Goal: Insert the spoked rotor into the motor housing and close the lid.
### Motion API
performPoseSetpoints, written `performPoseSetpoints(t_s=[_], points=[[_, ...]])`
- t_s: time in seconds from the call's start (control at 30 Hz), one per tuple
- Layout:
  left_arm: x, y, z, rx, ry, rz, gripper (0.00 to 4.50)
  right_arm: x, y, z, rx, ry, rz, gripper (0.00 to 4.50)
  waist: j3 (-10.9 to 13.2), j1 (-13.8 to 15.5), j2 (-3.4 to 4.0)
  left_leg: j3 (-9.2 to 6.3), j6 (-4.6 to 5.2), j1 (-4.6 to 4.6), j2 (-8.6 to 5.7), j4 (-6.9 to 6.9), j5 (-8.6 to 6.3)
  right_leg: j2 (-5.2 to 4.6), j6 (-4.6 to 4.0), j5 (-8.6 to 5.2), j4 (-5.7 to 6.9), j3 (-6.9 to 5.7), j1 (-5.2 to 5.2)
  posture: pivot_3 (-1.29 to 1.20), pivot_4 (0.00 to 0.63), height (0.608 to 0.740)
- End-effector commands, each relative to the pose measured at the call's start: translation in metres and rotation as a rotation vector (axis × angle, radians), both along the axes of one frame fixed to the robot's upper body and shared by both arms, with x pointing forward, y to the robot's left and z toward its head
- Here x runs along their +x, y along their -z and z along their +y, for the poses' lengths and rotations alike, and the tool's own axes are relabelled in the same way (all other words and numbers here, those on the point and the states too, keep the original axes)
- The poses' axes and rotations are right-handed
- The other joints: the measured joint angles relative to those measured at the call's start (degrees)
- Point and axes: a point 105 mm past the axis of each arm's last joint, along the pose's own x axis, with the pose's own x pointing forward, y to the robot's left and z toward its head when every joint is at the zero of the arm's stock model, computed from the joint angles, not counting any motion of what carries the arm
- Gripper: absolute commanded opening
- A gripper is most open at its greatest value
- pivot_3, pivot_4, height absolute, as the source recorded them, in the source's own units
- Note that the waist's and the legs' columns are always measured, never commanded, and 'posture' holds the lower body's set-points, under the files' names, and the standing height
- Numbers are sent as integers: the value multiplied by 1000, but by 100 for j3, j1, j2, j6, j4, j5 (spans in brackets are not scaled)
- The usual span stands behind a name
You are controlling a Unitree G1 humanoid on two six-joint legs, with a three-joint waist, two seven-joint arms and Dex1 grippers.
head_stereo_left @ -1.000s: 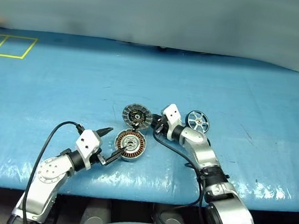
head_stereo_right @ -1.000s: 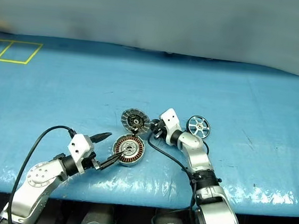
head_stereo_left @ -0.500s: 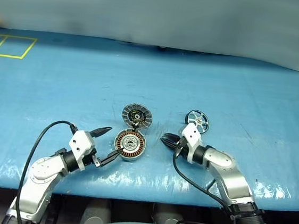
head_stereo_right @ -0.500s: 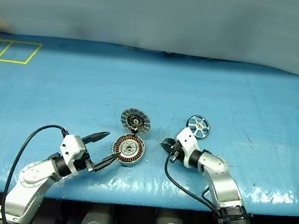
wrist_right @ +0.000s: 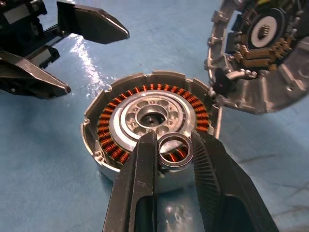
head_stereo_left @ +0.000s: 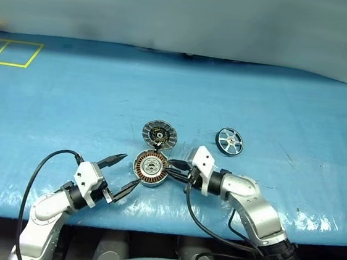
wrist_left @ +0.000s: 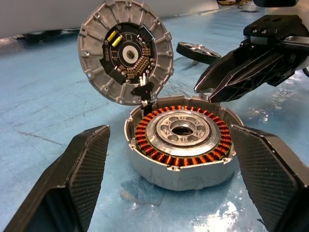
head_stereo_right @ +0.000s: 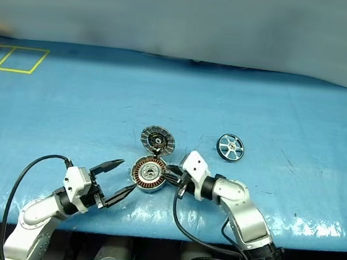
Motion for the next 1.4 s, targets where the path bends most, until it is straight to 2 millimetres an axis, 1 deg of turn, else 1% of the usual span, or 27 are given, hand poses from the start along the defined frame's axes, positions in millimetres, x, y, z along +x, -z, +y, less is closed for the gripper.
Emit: performPoseSetpoints(t_s=[0.03,0.2,0.33,0.53,0.73,1.0,1.1,1.13,1.4], points=[[-2,-5,-3,6,21,-35,4204,1,-11,11,21,-41,-57,640,0,2,-1,0,0,0,0,0,0,0,0,0,0,0,0,0,150,740],[-3,-3,-2,29,27,-37,4204,2,-11,18,21,-73,-68,640,0,3,-1,-1,0,-2,0,-2,0,0,0,0,0,-1,-2,0,150,740],[-4,-1,-3,32,32,-29,4204,4,-4,25,15,-87,-59,640,0,0,-1,-1,0,-2,1,-2,0,1,0,0,0,-1,-2,0,150,740],[-3,1,-4,31,31,-26,4204,7,0,32,23,-82,-53,640,0,1,-1,0,0,-1,1,0,0,0,1,0,1,-1,-1,0,150,740],[-5,4,-3,38,28,-16,4204,11,3,30,22,-63,-48,640,0,1,-1,-1,0,-2,1,-2,0,1,0,0,1,-2,-2,0,150,740],[-5,6,-1,38,19,-14,4204,9,5,30,23,-65,-26,640,0,1,-1,-1,0,-1,1,-1,0,1,0,0,2,-2,-1,0,150,740],[-4,7,-1,39,17,-13,4204,7,3,32,36,-79,-30,1700,0,1,-1,-1,0,0,1,-1,0,1,0,0,2,-2,-1,0,150,740],[-4,7,-1,40,15,-11,4204,6,2,33,45,-82,-34,1931,0,1,-1,-1,0,0,2,-1,0,2,0,0,2,-2,-1,0,150,740],[-3,9,1,41,9,-7,4204,8,-3,34,62,-73,-48,1931,0,0,-1,-1,0,0,2,-1,0,2,1,1,3,-2,-1,0,150,740]])
